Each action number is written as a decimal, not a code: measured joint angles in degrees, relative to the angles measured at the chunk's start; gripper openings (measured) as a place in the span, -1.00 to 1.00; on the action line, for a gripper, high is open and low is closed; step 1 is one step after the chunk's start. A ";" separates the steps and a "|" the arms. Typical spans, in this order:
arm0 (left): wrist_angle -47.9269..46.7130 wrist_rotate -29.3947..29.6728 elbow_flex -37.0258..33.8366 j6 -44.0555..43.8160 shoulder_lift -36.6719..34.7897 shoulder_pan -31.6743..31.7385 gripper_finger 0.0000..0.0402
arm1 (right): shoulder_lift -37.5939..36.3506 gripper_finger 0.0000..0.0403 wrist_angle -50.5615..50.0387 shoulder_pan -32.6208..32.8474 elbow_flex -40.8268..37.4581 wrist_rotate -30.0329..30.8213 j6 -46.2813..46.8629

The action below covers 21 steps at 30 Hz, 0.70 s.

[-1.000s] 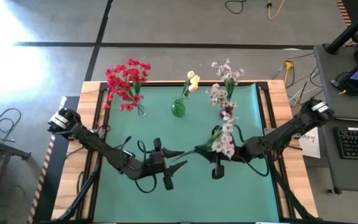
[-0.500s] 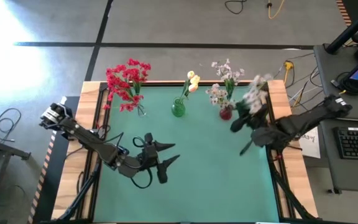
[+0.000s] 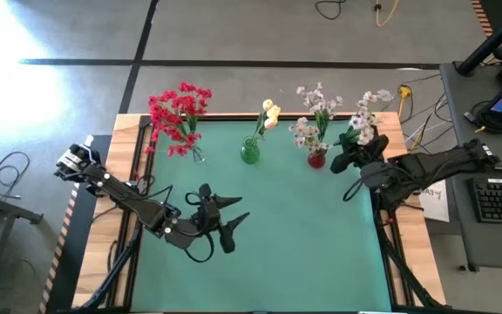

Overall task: Sort flowers into vase by color
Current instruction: Put the white flowers into the red vase

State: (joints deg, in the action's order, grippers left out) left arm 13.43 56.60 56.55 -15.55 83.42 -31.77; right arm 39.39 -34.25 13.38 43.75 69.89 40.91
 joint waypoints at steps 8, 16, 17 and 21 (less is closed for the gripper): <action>-0.42 0.04 0.00 -0.01 0.00 0.00 0.03 | 0.11 -0.87 0.02 -5.21 0.00 -0.39 -3.81; -1.26 0.05 0.00 -0.01 0.00 0.00 0.03 | 2.85 -0.87 0.27 -8.12 0.00 -0.73 -2.91; -1.37 0.04 0.00 0.02 0.00 0.00 0.03 | 3.34 -0.87 0.23 -8.12 0.00 -0.96 -2.16; -1.48 0.07 0.00 0.02 0.00 0.00 0.03 | 5.61 -0.87 0.25 -8.21 0.00 -0.92 -1.05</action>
State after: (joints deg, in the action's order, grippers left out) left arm 11.95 56.66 56.55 -15.53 83.42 -31.77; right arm 45.00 -34.00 5.17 43.75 68.97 39.87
